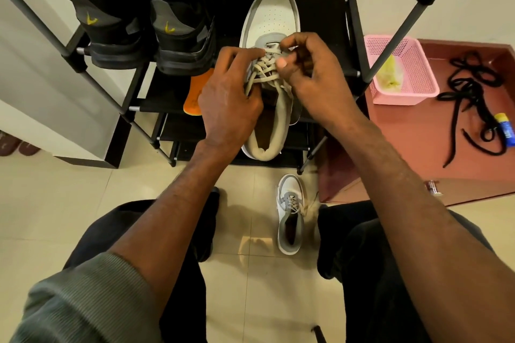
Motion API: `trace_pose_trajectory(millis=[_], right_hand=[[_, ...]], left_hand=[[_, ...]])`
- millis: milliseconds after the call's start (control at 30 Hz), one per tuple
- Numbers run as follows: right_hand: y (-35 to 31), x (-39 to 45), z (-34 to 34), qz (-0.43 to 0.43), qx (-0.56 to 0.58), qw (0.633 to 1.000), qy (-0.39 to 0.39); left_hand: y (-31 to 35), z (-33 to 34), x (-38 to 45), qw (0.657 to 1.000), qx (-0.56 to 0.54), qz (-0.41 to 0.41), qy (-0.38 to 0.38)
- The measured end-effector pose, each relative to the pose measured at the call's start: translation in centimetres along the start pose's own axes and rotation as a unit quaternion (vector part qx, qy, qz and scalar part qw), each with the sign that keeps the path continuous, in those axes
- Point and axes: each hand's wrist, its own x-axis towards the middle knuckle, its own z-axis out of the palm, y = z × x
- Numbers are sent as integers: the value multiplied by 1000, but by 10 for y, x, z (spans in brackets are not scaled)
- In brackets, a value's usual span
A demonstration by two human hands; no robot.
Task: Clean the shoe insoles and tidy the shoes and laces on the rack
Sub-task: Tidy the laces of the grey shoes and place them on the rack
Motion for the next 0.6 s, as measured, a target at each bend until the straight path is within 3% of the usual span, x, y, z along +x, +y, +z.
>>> trace_pose_trajectory(millis=[133,267,367,433,600], right_hand=[[8,-9,-15,8,-15,996,-85],[8,-11,-11,-15,-29,999,-38],[8,-10,-10,-16,-13,1000,-23],[10,-9,-11,-9,-1,1000,-15],[17,-6,-13,3,22,1000,-4]], left_hand=[[-3,-7,7,999,-22,4,-41],[-16,-29,24,979,-79,36,-186],[-22,-43,32,949,-136,8,-284],[-22,-42,38,951,-167,-4,-261],[-22,-26,65,973,-88,46,-208]])
